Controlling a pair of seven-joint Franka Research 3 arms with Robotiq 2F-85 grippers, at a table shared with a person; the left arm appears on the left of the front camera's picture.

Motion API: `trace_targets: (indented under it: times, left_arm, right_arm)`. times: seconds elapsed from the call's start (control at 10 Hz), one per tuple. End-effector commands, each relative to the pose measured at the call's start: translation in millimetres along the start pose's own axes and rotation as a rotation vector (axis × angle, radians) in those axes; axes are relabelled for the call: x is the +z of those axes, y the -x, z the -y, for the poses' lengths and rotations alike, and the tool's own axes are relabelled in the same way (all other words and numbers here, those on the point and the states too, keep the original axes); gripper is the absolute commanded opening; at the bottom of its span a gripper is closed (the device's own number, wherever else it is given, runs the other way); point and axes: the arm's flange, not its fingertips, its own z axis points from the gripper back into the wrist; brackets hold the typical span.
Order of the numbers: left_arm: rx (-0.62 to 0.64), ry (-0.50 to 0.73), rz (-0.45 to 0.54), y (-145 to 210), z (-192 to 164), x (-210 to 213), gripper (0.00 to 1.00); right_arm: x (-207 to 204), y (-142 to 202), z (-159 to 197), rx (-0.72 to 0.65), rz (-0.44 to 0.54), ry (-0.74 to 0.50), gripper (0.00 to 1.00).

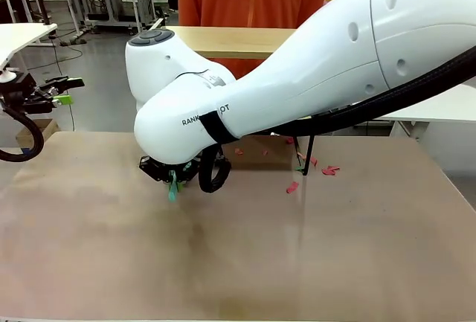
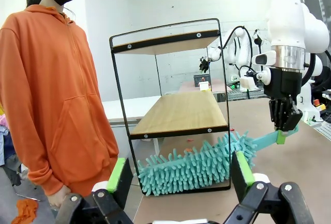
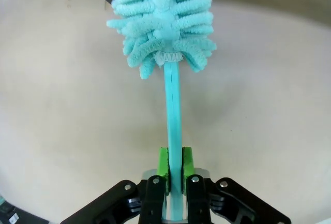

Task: Clean the shelf.
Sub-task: Clean the specific section of the Shelf indicated by the human with the Duster.

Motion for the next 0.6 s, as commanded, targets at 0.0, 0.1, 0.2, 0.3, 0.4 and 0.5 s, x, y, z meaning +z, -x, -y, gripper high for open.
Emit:
trace_targets:
  times: [0.0, 0.1, 0.2, 0.3, 0.4, 0.5]
  left_arm:
    - [-0.014, 0.001, -0.002, -3.1, 1.9, -1.4, 1.0]
    - [-0.014, 0.001, -0.002, -3.1, 1.9, -1.4, 1.0]
    - [-0.014, 0.001, -0.002, -3.1, 1.9, -1.4, 1.0]
    - [-0.014, 0.001, -0.002, -3.1, 1.9, -1.4, 1.0]
    - [-0.014, 0.001, -0.002, -3.1, 1.9, -1.4, 1.0]
    - [-0.014, 0.001, -0.002, -3.1, 1.9, -1.4, 1.0]
  right_arm:
    - [0.7, 2.3, 1.7, 0.007, 0.019, -0.011, 0.13]
    - [0.7, 2.3, 1.7, 0.007, 0.019, -0.011, 0.13]
    - [0.7, 2.3, 1.7, 0.007, 0.019, -0.011, 0.13]
    - [0.7, 2.3, 1.7, 0.007, 0.019, -0.011, 0.13]
    - [0.4, 1.0, -1.8, 0.003, 0.006, -0.005, 0.13]
    - [-6.3, -3.7, 9.4, -0.017, -0.016, -0.014, 0.13]
